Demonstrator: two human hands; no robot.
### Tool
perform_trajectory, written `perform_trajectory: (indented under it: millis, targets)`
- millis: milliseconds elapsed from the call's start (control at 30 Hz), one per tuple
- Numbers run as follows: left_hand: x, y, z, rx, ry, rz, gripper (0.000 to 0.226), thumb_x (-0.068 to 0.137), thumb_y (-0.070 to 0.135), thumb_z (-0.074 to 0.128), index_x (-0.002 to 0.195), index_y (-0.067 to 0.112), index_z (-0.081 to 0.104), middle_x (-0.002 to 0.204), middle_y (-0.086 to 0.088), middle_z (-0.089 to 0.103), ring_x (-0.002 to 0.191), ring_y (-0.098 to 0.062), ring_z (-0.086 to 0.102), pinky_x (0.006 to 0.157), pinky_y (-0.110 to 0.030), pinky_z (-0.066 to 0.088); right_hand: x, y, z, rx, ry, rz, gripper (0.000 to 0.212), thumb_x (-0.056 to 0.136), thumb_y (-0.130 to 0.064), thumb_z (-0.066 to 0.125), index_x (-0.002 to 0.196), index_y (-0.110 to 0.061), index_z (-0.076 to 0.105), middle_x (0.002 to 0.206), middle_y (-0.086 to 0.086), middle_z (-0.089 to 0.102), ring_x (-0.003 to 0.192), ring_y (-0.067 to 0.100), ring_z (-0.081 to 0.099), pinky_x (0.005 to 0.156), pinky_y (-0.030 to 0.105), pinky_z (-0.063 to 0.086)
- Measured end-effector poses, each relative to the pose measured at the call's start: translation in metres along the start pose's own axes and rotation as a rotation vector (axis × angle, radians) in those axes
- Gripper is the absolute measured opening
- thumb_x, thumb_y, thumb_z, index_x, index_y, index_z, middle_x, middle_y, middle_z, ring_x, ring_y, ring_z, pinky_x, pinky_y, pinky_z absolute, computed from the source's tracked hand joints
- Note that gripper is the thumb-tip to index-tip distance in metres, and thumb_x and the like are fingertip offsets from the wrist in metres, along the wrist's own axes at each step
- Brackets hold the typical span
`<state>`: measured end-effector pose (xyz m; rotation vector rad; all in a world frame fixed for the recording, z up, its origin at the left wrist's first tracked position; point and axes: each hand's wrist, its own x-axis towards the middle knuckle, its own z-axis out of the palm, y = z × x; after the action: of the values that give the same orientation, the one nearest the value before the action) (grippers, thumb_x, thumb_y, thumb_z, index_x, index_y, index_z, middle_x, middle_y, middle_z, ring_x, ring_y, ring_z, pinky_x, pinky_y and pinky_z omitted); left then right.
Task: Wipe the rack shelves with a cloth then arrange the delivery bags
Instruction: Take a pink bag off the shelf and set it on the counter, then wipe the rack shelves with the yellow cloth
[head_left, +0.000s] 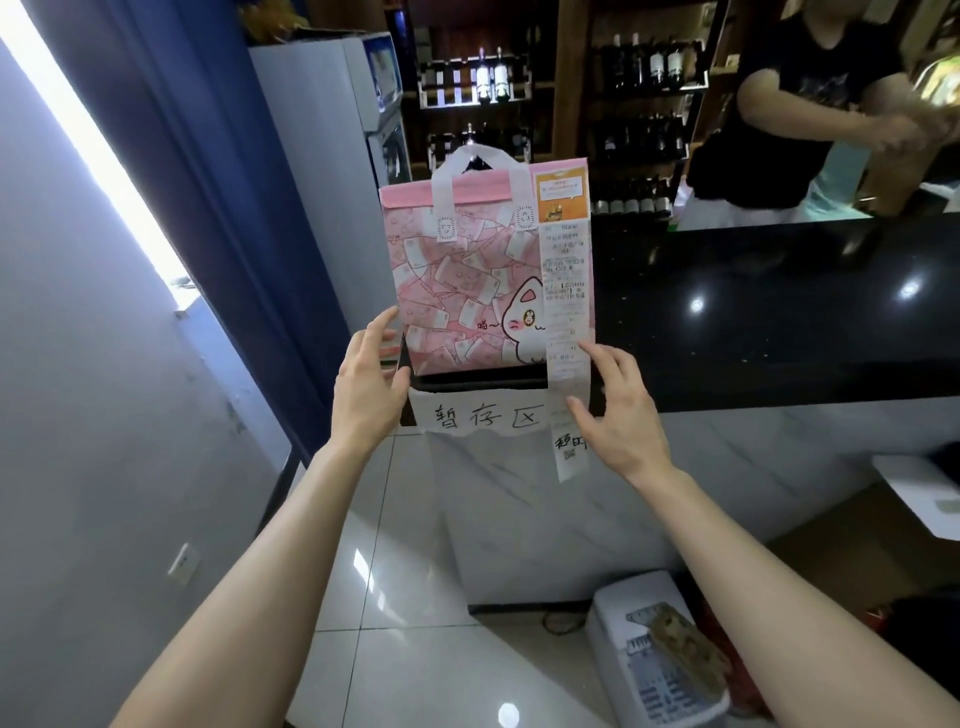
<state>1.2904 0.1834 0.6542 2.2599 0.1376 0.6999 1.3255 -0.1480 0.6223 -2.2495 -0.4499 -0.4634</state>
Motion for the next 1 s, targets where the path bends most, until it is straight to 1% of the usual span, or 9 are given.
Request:
perform_trajectory:
  millis: [133, 200, 267, 333, 433, 567, 733, 867, 1000]
  targets:
    - [-0.028, -0.019, -0.014, 0.017, -0.039, -0.003, 0.055, 0.098, 0.019, 0.070, 0.144, 0.044, 0.053, 0.127, 0.020, 0.058, 0.115, -0.002, 0.065, 0.093, -0.036, 0.064, -0.036, -0.007, 0.010, -0.014, -0.065, -0.008, 0.063, 0.093, -0.028, 0.073, 0.149, -0.034, 0.044, 0.147, -0.014, 0.043, 0.117, 0.001, 0.054, 0.093, 0.023, 0.052]
    - [-0.046, -0.034, -0.026, 0.088, -0.142, -0.061, 0.048, 0.097, 0.023, 0.071, 0.139, 0.041, 0.057, 0.126, 0.019, 0.059, 0.110, 0.000, 0.066, 0.093, -0.038, 0.064, -0.053, -0.015, 0.024, -0.011, -0.076, 0.019, 0.058, 0.093, -0.028, 0.071, 0.146, -0.031, 0.048, 0.145, -0.011, 0.046, 0.114, 0.002, 0.055, 0.093, 0.023, 0.048]
    - [-0.066, -0.053, -0.044, 0.164, -0.305, -0.150, 0.045, 0.097, 0.026, 0.074, 0.137, 0.039, 0.059, 0.128, 0.015, 0.063, 0.106, 0.000, 0.067, 0.095, -0.038, 0.063, -0.068, -0.025, 0.044, -0.024, -0.130, 0.106, 0.054, 0.094, -0.030, 0.069, 0.144, -0.025, 0.050, 0.142, -0.003, 0.050, 0.116, 0.009, 0.057, 0.096, 0.026, 0.046]
    - [-0.089, -0.073, -0.067, 0.242, -0.438, -0.232, 0.042, 0.096, 0.031, 0.077, 0.135, 0.039, 0.061, 0.127, 0.012, 0.067, 0.102, 0.000, 0.068, 0.094, -0.035, 0.062, -0.078, -0.038, 0.068, -0.107, -0.355, 0.176, 0.054, 0.095, -0.035, 0.067, 0.144, -0.020, 0.051, 0.142, 0.005, 0.053, 0.120, 0.023, 0.060, 0.101, 0.034, 0.050]
    - [-0.129, -0.100, -0.108, 0.316, -0.484, -0.373, 0.039, 0.096, 0.036, 0.076, 0.134, 0.037, 0.064, 0.123, 0.011, 0.068, 0.100, -0.003, 0.069, 0.095, -0.037, 0.061, -0.086, -0.070, 0.113, -0.186, -0.718, 0.073, 0.057, 0.096, -0.043, 0.064, 0.147, -0.023, 0.048, 0.147, 0.002, 0.052, 0.128, 0.025, 0.057, 0.107, 0.041, 0.049]
    - [-0.188, -0.124, -0.166, 0.365, -0.368, -0.577, 0.037, 0.096, 0.038, 0.075, 0.131, 0.037, 0.064, 0.123, 0.010, 0.069, 0.100, -0.005, 0.069, 0.098, -0.037, 0.059, -0.078, -0.134, 0.175, -0.141, -0.952, -0.223, 0.059, 0.097, -0.047, 0.062, 0.150, -0.027, 0.047, 0.152, -0.004, 0.049, 0.134, 0.020, 0.053, 0.112, 0.038, 0.045]
    - [-0.281, -0.126, -0.232, 0.464, -0.238, -0.860, 0.044, 0.098, 0.039, 0.071, 0.140, 0.030, 0.062, 0.133, 0.004, 0.068, 0.115, -0.015, 0.068, 0.103, -0.040, 0.056, -0.079, -0.218, 0.243, -0.082, -1.181, -0.565, 0.060, 0.099, -0.049, 0.064, 0.154, -0.030, 0.046, 0.155, -0.006, 0.051, 0.136, 0.016, 0.054, 0.112, 0.035, 0.047]
    - [-0.362, -0.105, -0.263, 0.546, -0.070, -1.066, 0.049, 0.099, 0.038, 0.070, 0.145, 0.026, 0.060, 0.143, 0.002, 0.066, 0.126, -0.017, 0.065, 0.108, -0.041, 0.053, -0.104, -0.274, 0.286, -0.043, -1.294, -0.828, 0.058, 0.098, -0.051, 0.065, 0.151, -0.031, 0.049, 0.152, -0.005, 0.055, 0.135, 0.015, 0.056, 0.110, 0.034, 0.049]
    - [-0.452, -0.060, -0.277, 0.527, 0.139, -1.277, 0.053, 0.099, 0.043, 0.072, 0.148, 0.026, 0.057, 0.146, 0.003, 0.063, 0.127, -0.016, 0.063, 0.109, -0.041, 0.052, -0.151, -0.327, 0.314, 0.011, -1.443, -1.092, 0.056, 0.098, -0.047, 0.065, 0.150, -0.027, 0.052, 0.144, -0.001, 0.061, 0.129, 0.018, 0.059, 0.105, 0.035, 0.051]
